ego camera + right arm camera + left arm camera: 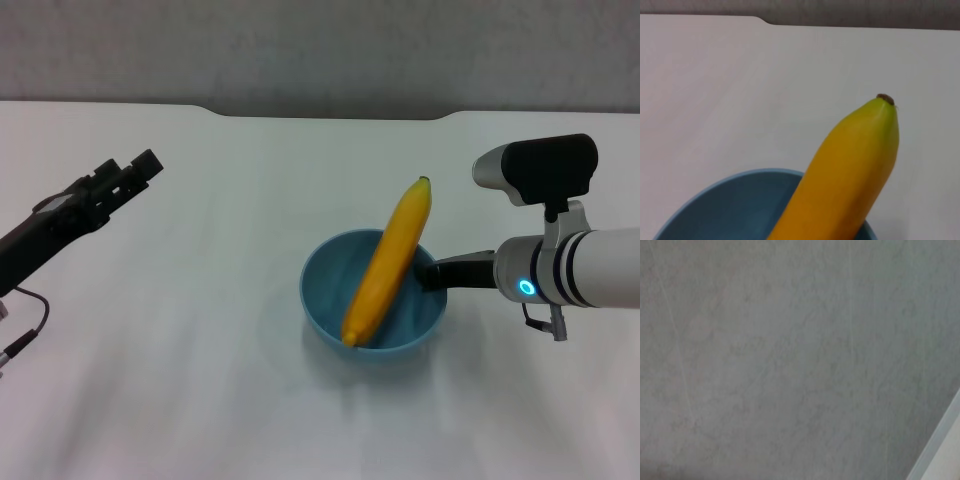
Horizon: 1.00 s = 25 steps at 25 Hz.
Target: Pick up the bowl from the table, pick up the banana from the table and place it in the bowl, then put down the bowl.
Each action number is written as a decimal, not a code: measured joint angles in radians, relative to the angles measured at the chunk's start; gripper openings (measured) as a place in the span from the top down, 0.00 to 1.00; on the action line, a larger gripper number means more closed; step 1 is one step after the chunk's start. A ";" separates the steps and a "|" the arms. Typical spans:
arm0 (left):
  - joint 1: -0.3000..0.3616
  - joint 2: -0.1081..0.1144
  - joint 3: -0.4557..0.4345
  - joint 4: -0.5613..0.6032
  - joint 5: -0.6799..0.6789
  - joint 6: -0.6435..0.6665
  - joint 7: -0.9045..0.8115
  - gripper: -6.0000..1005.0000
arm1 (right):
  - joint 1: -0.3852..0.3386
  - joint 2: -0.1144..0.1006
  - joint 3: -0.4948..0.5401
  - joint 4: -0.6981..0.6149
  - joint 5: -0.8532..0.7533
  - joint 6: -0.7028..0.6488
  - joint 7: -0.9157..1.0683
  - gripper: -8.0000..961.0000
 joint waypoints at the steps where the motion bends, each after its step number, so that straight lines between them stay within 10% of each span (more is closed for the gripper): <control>1: 0.000 0.000 0.000 0.000 0.000 0.000 0.000 0.11 | 0.000 0.000 0.000 0.000 0.000 0.000 0.000 0.87; 12: 0.002 0.001 -0.005 0.011 0.000 0.000 0.000 0.11 | -0.016 -0.002 -0.001 -0.013 0.037 -0.002 -0.002 0.86; 25: 0.042 0.004 -0.034 0.012 -0.004 0.000 0.026 0.11 | -0.328 -0.014 0.072 -0.422 -0.071 0.052 -0.003 0.32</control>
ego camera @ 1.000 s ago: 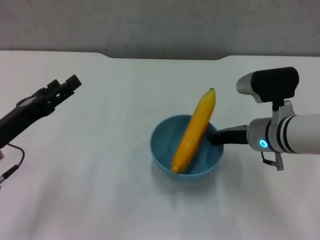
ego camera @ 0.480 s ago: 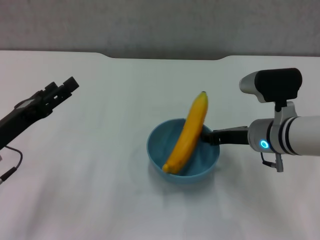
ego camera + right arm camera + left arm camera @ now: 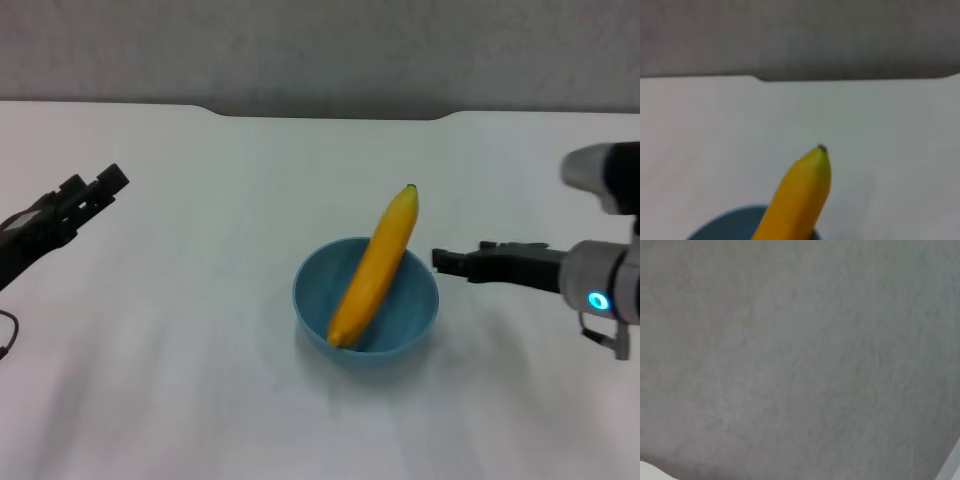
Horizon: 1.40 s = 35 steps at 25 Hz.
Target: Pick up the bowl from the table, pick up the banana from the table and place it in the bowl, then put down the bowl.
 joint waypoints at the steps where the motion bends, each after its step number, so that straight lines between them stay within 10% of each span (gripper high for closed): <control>1: 0.003 0.000 -0.002 0.000 -0.002 0.000 0.000 0.11 | -0.025 0.000 0.006 -0.033 -0.010 0.001 -0.001 0.29; 8: 0.014 0.001 -0.008 0.002 -0.009 -0.008 0.022 0.11 | -0.185 0.000 0.046 -0.251 -0.017 -0.045 -0.058 0.20; 15: 0.012 -0.003 -0.006 0.058 -0.033 -0.064 0.223 0.11 | -0.196 0.003 0.024 -0.151 0.396 -0.143 -0.448 0.20; 27: -0.027 -0.003 -0.003 0.364 -0.337 -0.262 0.596 0.11 | -0.276 0.005 -0.118 -0.154 0.576 -0.570 -0.603 0.20; 35: -0.009 -0.006 -0.005 0.377 -0.348 -0.227 0.722 0.11 | -0.301 0.003 -0.375 -0.092 0.374 -1.114 -0.595 0.21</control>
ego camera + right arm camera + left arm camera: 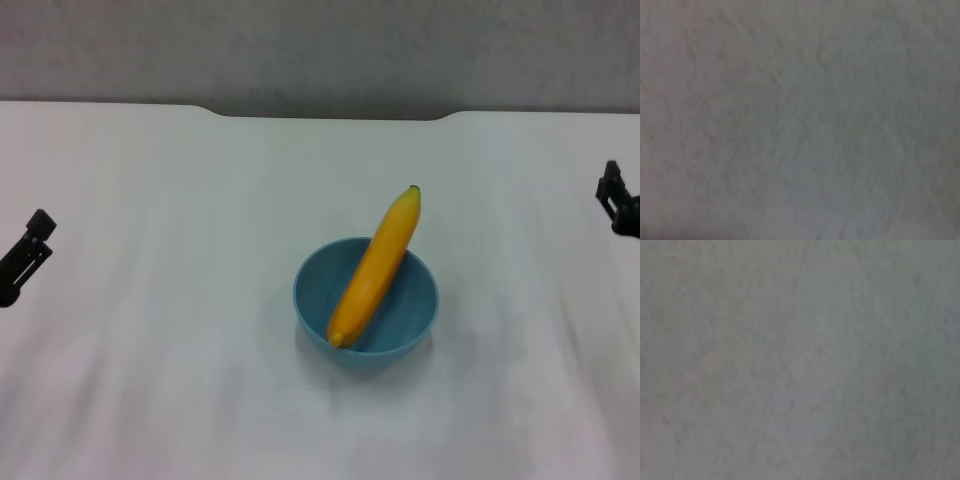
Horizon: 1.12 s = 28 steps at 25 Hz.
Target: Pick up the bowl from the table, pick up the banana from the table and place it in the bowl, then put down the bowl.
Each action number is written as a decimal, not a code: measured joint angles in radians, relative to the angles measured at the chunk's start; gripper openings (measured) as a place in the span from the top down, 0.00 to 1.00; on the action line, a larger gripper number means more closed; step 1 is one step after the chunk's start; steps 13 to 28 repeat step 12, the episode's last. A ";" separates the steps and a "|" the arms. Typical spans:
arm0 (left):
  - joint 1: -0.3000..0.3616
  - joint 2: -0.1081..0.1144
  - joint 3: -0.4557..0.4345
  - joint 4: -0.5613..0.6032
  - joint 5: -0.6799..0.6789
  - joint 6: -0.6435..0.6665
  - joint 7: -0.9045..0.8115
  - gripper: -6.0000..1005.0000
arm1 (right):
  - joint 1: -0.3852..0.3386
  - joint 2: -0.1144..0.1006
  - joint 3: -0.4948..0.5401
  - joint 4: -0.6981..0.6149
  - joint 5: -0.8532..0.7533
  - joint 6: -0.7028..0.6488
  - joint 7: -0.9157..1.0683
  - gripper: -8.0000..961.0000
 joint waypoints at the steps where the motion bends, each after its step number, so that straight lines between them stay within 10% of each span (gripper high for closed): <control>1: 0.001 -0.001 0.000 0.001 -0.003 0.012 0.014 0.11 | 0.004 0.000 -0.026 0.016 -0.021 -0.042 0.004 0.21; 7: -0.016 -0.006 0.013 0.054 0.000 0.062 0.098 0.11 | 0.066 0.000 -0.214 0.185 -0.100 -0.215 0.097 0.21; 28: -0.026 -0.011 0.035 0.087 -0.002 0.076 0.136 0.11 | 0.094 0.001 -0.222 0.252 -0.093 -0.087 0.132 0.21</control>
